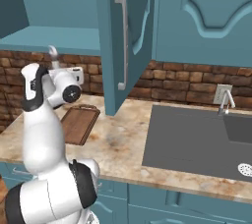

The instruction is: Grab the spray bottle from the cabinet, then place it next to the cutting board for sanitizing. Then grab the dish brush from the countertop next to the sink and place it next to the cutting board.

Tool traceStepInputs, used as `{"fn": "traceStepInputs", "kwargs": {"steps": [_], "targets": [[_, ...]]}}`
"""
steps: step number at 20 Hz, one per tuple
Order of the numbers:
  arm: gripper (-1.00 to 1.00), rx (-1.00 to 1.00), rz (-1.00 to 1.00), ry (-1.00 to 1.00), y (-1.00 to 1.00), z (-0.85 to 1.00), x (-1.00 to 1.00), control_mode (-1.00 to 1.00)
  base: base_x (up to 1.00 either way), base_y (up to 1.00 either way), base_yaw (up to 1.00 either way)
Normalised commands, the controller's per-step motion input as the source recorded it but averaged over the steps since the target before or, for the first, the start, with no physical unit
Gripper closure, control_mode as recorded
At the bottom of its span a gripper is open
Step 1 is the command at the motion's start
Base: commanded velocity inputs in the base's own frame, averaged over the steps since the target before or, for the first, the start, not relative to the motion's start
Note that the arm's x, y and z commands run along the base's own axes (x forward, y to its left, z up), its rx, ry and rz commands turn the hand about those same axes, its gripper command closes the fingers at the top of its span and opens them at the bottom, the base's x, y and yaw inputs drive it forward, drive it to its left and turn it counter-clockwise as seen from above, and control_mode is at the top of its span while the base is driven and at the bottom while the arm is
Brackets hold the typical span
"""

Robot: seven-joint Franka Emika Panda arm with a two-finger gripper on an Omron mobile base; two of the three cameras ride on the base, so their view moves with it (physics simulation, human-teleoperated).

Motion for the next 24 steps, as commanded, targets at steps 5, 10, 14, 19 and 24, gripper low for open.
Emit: {"fn": "traceStepInputs", "kwargs": {"steps": [5, 10, 14, 19, 24], "targets": [[1.0, 0.0, 0.06, -0.09, -0.24, -0.13, 0.06, -1.0, 0.0, 0.0, 0.0], [1.0, 0.0, 0.0, -0.08, -0.46, -0.05, 0.0, -1.0, 0.0, 0.0, 0.0], [1.0, 0.0, 0.01, 0.02, -0.62, -0.18, -0.23, -1.0, 0.0, 0.0, 0.0], [1.0, 0.0, 0.01, 0.04, -0.67, -0.17, -0.01, -1.0, 0.0, 0.0, 0.0], [1.0, 0.0, 0.04, 0.0, -0.61, -0.01, -0.03, -1.0, 0.0, 0.0, 0.0]]}}
